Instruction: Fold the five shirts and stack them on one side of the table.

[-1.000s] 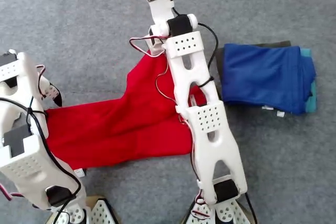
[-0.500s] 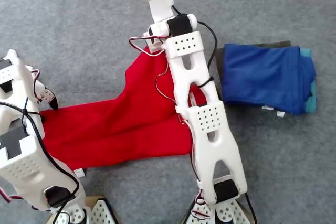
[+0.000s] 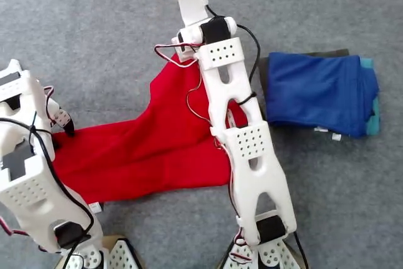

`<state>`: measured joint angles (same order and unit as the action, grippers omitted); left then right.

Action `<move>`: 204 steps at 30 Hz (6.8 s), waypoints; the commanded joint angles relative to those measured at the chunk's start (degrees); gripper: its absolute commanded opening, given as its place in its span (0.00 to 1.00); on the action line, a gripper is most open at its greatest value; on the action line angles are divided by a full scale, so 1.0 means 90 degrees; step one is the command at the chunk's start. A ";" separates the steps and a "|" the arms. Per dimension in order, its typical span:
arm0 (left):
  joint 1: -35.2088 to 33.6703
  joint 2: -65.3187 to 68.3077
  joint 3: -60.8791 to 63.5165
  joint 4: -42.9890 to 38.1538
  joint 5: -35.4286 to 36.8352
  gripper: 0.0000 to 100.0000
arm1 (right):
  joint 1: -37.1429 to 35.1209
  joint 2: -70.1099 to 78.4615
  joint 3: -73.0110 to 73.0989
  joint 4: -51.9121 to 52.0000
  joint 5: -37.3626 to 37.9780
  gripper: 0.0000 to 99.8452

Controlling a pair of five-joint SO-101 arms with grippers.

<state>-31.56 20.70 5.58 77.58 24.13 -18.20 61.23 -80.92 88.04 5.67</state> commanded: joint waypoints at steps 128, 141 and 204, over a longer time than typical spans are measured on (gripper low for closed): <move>0.0034 -1.0452 0.6589 -0.7726 -0.2471 0.03 | 0.0371 -0.7751 0.7673 -0.6379 -0.0010 0.01; 0.0396 -0.6242 0.4449 -0.8713 -0.2911 0.03 | 0.0400 -0.4987 0.5358 -0.7189 -0.0029 0.01; -0.0532 -0.9045 0.8630 -0.4298 -0.4454 0.03 | 0.0694 -0.9949 1.3719 -0.1387 0.0117 0.01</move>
<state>-35.25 -59.91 83.30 39.96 -13.93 -12.66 -24.75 40.75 76.26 6.81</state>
